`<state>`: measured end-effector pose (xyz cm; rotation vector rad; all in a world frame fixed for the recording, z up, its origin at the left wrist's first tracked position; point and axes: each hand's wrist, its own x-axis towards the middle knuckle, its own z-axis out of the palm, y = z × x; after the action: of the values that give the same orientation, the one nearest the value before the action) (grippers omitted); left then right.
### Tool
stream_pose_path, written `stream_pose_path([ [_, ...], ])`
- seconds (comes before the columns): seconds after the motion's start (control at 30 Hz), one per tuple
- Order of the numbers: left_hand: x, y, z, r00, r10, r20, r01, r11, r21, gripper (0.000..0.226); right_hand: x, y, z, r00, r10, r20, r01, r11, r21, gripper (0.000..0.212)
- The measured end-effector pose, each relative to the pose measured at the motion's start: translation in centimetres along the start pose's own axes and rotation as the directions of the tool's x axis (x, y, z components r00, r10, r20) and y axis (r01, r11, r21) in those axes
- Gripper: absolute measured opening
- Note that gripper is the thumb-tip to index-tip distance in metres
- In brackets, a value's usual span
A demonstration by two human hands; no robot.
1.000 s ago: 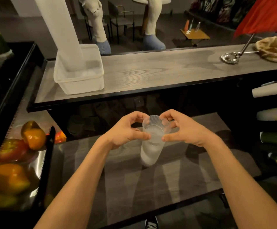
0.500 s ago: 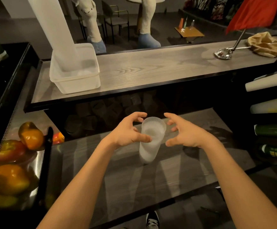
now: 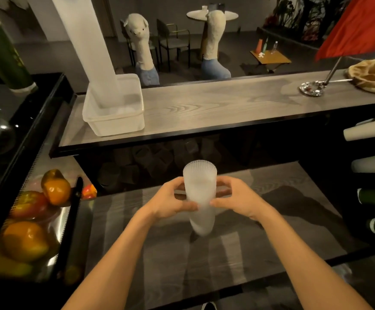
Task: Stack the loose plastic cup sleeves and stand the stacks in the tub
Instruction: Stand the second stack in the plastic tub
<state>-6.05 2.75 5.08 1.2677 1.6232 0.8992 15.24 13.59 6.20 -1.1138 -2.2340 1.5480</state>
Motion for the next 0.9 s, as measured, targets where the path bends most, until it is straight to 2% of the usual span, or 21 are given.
stream_pose_path([
  [0.13, -0.7, 5.3, -4.4, 0.988, 0.078, -0.133, -0.096, 0.987, -0.129, 0.059, 1.2, -6.1, -2.2, 0.985, -0.16, -0.057, 0.164, 0.984, 0.075, 0.049],
  [0.23, -1.6, 10.4, -8.1, 0.966, 0.12, -0.228, -0.164, 0.968, -0.187, 0.061, 2.4, -11.8, -3.7, 0.953, -0.294, -0.07, 0.3, 0.948, 0.107, 0.048],
  [0.37, -2.7, 15.9, -13.1, 0.896, 0.234, -0.377, -0.305, 0.942, -0.139, 0.062, 4.0, -19.1, -5.2, 0.885, -0.465, -0.023, 0.464, 0.875, 0.136, 0.066],
  [0.47, -3.2, 19.2, -16.3, 0.831, 0.29, -0.475, -0.359, 0.931, -0.06, 0.06, 5.5, -24.1, -5.7, 0.826, -0.562, -0.046, 0.563, 0.817, 0.124, 0.071],
  [0.7, -2.2, 22.5, -21.3, 0.683, 0.298, -0.667, -0.39, 0.921, 0.012, 0.061, 10.6, -30.9, -5.2, 0.756, -0.643, -0.124, 0.655, 0.745, 0.126, 0.074],
  [0.9, 1.3, 20.3, -23.2, 0.671, 0.227, -0.706, -0.356, 0.934, -0.039, 0.037, 15.8, -31.4, -4.2, 0.771, -0.629, -0.1, 0.636, 0.766, 0.092, 0.074],
])
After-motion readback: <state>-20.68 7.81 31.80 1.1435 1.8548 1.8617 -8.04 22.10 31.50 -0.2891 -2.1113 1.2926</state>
